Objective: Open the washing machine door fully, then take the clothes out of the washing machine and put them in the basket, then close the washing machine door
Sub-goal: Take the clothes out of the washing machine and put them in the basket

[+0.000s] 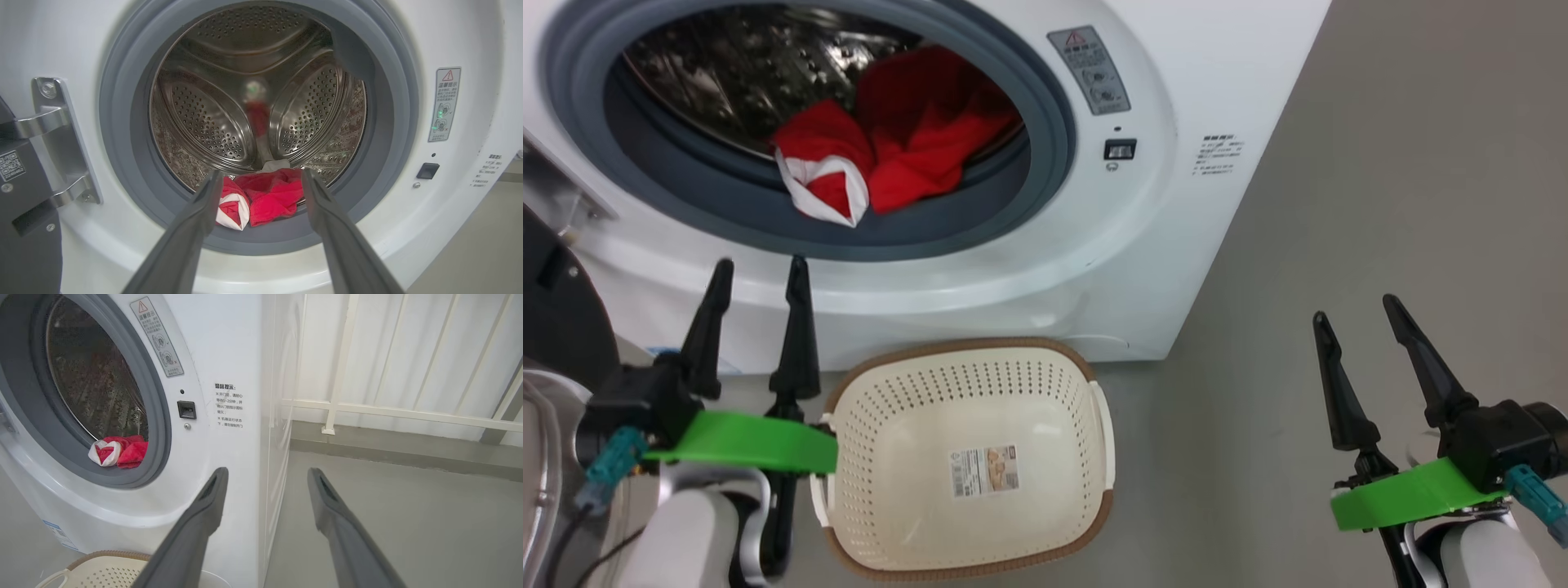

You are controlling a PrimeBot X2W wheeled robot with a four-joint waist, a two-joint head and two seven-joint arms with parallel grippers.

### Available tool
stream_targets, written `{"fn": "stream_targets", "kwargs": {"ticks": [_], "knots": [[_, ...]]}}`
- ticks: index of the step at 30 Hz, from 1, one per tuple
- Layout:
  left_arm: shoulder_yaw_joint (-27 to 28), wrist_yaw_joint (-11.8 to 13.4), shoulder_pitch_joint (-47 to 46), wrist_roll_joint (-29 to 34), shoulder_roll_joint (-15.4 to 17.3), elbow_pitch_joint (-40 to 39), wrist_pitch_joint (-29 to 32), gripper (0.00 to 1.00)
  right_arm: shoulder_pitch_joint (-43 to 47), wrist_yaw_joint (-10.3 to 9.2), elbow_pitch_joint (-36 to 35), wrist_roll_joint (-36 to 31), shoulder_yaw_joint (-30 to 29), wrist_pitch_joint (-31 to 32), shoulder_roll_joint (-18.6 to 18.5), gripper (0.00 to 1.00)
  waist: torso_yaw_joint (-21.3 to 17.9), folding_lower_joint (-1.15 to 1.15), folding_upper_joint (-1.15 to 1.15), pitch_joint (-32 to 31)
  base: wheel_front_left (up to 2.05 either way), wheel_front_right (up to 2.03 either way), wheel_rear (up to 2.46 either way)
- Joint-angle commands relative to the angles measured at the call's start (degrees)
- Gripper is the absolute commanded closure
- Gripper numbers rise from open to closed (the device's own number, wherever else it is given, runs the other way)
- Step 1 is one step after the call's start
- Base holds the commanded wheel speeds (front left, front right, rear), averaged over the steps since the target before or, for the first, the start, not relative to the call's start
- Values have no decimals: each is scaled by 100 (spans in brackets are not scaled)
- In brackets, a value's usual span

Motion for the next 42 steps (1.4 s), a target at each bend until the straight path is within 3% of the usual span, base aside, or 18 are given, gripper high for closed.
{"fn": "stream_targets", "kwargs": {"ticks": [1,10,20,25,42], "knots": [[169,-46,-264,31,133,-62,11,0,-191,26,-165,-30,149,-68,-45,0,17,0,0,243,0,0,0],[50,-126,-1102,115,169,415,14,0,-496,26,-238,-86,222,-68,-45,0,-49,0,0,794,0,0,0],[-156,35,-2164,517,360,1212,236,0,-690,26,-225,-54,310,-68,-45,0,-204,0,0,1201,0,0,0],[-135,-72,-2674,448,443,1635,364,0,-766,26,-228,-32,328,-68,-45,0,-285,0,0,1367,0,0,0],[-344,-70,-4016,553,721,3206,1404,0,-1011,26,-193,-3,404,-68,-45,0,-428,0,0,1778,0,0,0]]}}
